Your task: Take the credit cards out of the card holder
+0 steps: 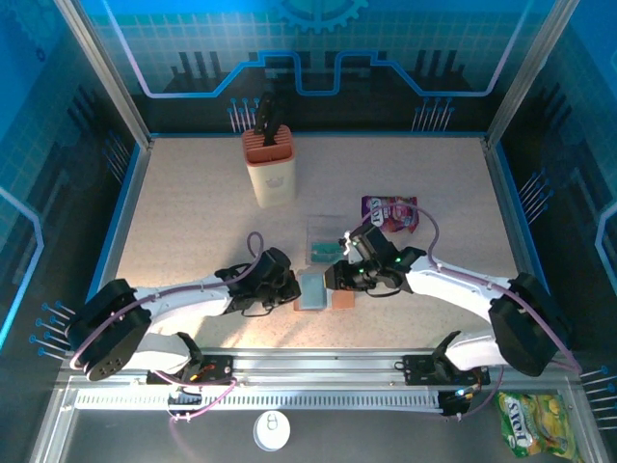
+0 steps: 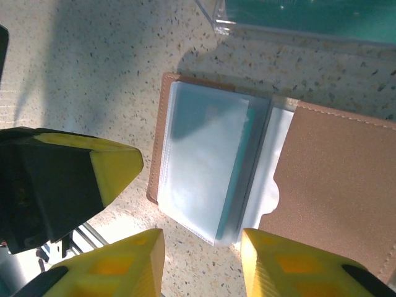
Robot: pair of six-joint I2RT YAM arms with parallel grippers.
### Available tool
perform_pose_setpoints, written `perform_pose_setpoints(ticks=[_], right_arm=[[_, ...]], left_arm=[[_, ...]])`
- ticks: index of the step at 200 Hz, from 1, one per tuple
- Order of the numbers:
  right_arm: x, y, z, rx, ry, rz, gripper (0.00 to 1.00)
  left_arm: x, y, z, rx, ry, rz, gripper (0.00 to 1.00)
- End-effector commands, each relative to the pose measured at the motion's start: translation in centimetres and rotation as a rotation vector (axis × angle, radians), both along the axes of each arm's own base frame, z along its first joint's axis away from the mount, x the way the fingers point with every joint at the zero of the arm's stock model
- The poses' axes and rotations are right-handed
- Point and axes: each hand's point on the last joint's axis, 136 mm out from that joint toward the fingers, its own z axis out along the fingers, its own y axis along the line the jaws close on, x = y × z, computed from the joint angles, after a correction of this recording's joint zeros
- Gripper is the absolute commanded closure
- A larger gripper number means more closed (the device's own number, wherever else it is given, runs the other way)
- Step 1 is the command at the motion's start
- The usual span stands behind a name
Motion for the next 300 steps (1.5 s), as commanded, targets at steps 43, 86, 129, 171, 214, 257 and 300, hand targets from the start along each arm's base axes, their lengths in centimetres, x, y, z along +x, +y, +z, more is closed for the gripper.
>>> perform_pose_setpoints(ticks=[43, 86, 129, 171, 214, 257, 300], right_arm=[[0.9, 2.7, 1.7, 0.034, 0.007, 0.036, 0.58], [1.1, 4.1, 1.2, 0.042, 0.036, 0.050, 0.57], [0.8, 5.6, 0.2, 0.053, 0.080, 0.085, 0.57], [0.3, 6.2, -0.8, 0.044, 0.116, 0.100, 0.57], [-0.2, 5.2, -2.5, -0.026, 0.151, 0.081, 0.57], [-0.6, 4.7, -3.4, -0.059, 0.168, 0.079, 0.57], [-0.6, 3.9, -3.9, -0.103, 0.170, 0.063, 0.57]], left_arm=[[-0.6, 0.6, -1.5, 0.035, 0.026, 0.011, 1.00], [-0.9, 1.1, -2.4, 0.052, 0.044, 0.021, 1.00], [-1.1, 1.2, -2.6, 0.050, 0.053, 0.027, 1.00], [-1.3, 1.5, -2.9, 0.073, 0.062, 0.022, 1.00], [-1.5, 1.6, -3.2, 0.070, 0.070, 0.030, 1.00], [-1.6, 1.7, -3.4, 0.071, 0.077, 0.031, 1.00], [-1.8, 1.9, -3.7, 0.081, 0.087, 0.034, 1.00]])
